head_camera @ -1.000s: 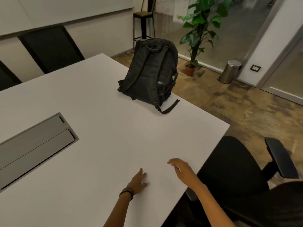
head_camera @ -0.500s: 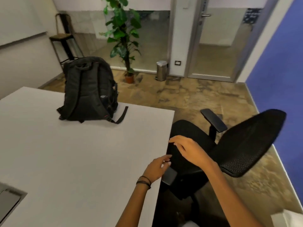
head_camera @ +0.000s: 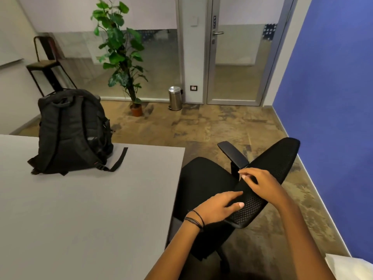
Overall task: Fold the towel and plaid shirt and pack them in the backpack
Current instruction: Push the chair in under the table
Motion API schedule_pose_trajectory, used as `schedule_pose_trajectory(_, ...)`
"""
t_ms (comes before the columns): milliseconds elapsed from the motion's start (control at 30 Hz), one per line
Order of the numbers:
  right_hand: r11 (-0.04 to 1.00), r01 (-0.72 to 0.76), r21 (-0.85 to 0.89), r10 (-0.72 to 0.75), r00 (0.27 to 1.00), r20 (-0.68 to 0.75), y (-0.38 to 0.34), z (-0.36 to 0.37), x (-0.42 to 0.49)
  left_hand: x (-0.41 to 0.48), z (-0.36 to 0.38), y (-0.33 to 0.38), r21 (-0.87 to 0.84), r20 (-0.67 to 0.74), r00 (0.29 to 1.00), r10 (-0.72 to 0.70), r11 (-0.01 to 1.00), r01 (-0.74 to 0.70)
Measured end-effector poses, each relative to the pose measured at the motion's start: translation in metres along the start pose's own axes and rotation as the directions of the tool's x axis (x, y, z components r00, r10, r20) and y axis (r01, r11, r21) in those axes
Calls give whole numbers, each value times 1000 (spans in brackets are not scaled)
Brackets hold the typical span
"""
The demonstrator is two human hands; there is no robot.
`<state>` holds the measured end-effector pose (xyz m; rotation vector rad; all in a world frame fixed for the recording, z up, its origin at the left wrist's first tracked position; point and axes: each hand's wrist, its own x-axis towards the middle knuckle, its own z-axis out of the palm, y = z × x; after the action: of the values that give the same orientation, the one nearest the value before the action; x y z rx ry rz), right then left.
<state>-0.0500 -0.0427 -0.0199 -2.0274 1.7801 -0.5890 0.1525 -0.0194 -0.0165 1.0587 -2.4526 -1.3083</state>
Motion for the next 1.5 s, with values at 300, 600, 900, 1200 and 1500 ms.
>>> schedule_pose_trajectory(300, 998, 60, -8, -57, 984, 171, 88, -45, 55, 83, 16, 29, 31, 116, 936, -331, 944, 330)
schedule_pose_trajectory(600, 948, 262, -183, -215, 946, 242, 142, -82, 95, 102, 25, 57, -21, 16, 846, -533, 846, 533)
schedule_pose_trajectory(900, 946, 220, -237, -141, 940, 311, 157, -86, 131, 93, 57, 61, -93, -244, 745, -620, 780, 619)
schedule_pose_trajectory(1200, 992, 54, -117, -48, 997, 60, 156, -83, 113, 93, 64, 66, -33, -310, 724, -616, 768, 640)
schedule_pose_trajectory(1500, 938, 105, -330, -69, 990, 121, 156, -80, 114, 85, 68, 56, -5, -433, 681, -591, 757, 654)
